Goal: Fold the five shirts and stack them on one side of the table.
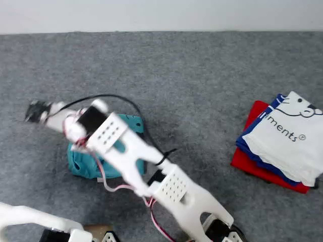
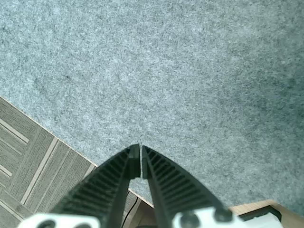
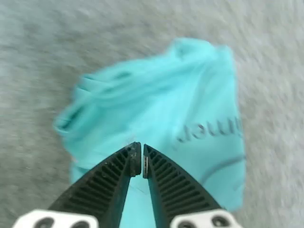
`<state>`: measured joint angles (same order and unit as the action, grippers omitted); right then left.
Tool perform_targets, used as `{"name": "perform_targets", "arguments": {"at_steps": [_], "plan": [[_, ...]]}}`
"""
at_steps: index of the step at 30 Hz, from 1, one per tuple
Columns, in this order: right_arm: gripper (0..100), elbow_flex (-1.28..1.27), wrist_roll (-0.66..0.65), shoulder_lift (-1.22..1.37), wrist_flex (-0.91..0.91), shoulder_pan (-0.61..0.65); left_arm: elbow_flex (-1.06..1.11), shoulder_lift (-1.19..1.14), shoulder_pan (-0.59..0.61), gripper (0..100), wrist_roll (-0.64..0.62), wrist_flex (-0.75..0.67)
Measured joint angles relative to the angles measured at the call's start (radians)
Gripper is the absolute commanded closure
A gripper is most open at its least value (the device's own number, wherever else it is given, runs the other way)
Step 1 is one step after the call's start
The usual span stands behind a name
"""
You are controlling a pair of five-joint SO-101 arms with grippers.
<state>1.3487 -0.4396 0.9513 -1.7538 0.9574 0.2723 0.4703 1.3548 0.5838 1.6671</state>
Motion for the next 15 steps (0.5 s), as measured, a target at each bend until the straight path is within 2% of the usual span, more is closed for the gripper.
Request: {"name": "perform_targets", "arguments": {"at_steps": [7, 11, 15], "plan": [[99.0, -0.170, 0.000, 0.002, 0.000, -0.161, 0.000, 0.000, 0.000, 98, 0.000, 0.000], [99.0, -0.186, 0.000, 0.057, 0.031, -0.127, 0.000, 0.000, 0.000, 98, 0.000, 0.000], [99.0, -0.176, 0.000, 0.077, 0.103, -0.008, 0.000, 0.000, 0.000, 98, 0.000, 0.000]]}}
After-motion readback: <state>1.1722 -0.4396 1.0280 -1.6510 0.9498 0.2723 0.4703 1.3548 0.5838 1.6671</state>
